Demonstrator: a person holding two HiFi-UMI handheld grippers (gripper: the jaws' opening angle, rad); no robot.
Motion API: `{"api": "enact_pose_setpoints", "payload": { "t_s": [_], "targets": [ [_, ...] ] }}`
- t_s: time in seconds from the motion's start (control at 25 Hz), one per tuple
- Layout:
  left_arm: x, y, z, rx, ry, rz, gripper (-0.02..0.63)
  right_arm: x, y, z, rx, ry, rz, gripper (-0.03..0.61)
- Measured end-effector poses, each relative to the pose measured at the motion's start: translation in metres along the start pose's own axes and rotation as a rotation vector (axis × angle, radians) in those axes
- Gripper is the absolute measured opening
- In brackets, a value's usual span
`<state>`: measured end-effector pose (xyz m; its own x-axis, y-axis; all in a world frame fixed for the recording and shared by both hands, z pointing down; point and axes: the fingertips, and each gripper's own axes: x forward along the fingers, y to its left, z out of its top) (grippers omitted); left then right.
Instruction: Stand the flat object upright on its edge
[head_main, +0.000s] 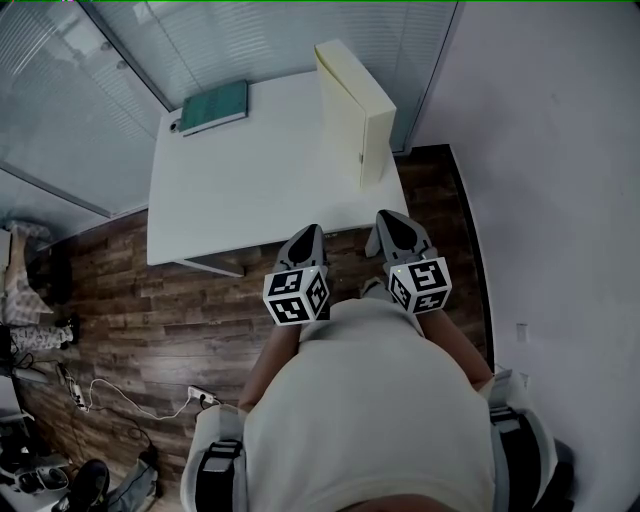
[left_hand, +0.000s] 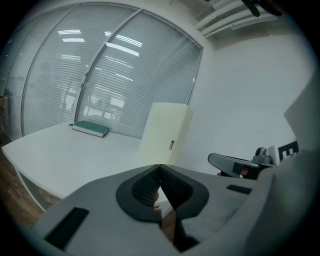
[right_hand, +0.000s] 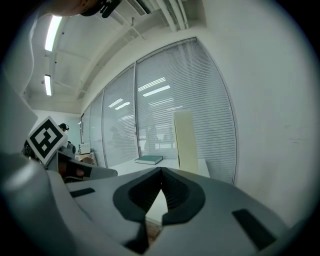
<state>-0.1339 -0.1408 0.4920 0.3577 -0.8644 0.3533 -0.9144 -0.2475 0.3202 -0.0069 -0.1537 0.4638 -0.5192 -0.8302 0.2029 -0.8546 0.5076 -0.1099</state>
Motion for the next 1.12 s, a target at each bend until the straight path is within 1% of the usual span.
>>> {"api": "enact_pose_setpoints", "payload": {
  "t_s": [0.16,0.32,1.12],
  "targets": [
    [0.0,0.0,-0.001,-0.001,0.003,0.002,0.02,0.001,0.002,-0.003,0.02,0.008,0.01,0.018],
    [0.0,-0.002,-0.002,-0.001,0.003,0.005,0.02,-0.001,0.0,-0.003,0.004,0.007,0.002,0.018],
    [0.004,-0.004,-0.003,-0.003,0.018,0.013,0.02,-0.001,-0.02,-0.003,0.029,-0.016,-0.033,0.018]
  ]
}}
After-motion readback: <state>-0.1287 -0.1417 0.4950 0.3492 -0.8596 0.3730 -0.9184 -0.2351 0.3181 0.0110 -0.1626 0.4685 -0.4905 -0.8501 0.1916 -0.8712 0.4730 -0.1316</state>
